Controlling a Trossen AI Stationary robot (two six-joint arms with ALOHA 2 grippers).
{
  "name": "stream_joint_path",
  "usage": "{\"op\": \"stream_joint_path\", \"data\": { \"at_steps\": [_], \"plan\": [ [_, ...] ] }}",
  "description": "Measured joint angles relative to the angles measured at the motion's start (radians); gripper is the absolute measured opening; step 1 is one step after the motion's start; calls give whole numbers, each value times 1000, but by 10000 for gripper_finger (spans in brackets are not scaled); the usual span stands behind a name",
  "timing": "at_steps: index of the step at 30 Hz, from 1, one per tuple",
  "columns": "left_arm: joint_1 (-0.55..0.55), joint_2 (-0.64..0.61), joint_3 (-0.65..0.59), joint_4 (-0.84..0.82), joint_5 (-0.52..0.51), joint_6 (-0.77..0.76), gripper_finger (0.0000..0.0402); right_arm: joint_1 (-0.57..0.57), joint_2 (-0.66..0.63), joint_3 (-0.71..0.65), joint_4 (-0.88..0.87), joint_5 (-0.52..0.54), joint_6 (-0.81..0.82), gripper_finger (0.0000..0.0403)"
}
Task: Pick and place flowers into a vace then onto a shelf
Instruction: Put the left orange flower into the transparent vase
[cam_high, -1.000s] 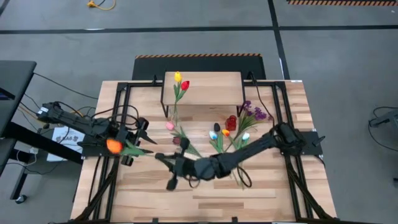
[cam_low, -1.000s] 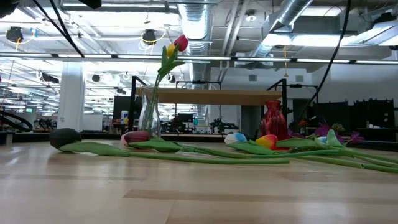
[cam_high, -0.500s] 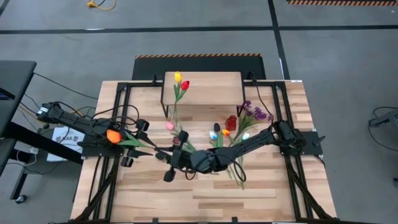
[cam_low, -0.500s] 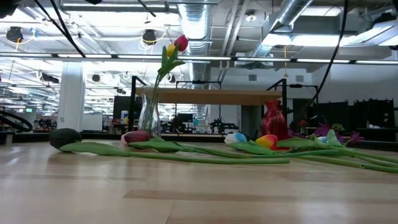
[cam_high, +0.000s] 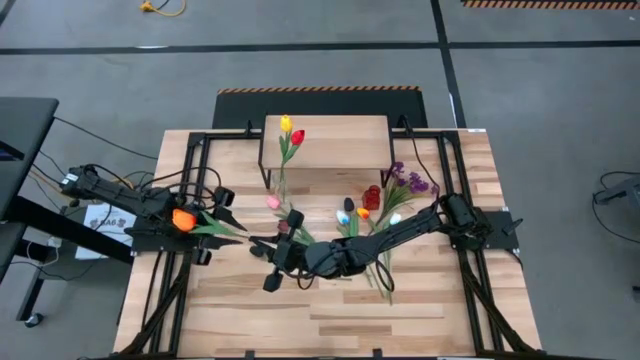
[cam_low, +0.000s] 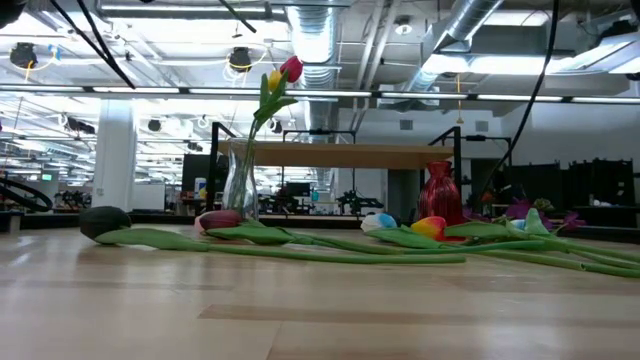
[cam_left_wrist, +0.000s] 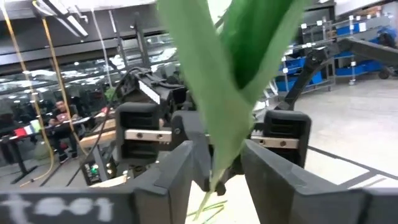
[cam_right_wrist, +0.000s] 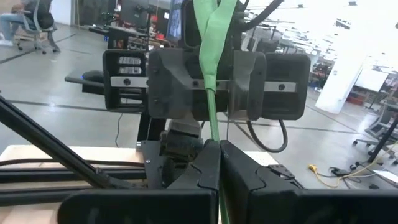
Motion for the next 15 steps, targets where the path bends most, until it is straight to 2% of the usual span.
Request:
{"op": "stream_joint_path", "data": {
  "at_steps": [6,11,15],
  "plan": [
    [0,-8,0,-18,-36,1,16,-1,0,0,-5,4,-7,0],
    [0,-8,0,-32,-37,8,4,0,0,0,-22,5,-4,0],
    [0,-9,0,-48,-73,8,2,8,0,0,-45,46,-4,12]
  ]
}}
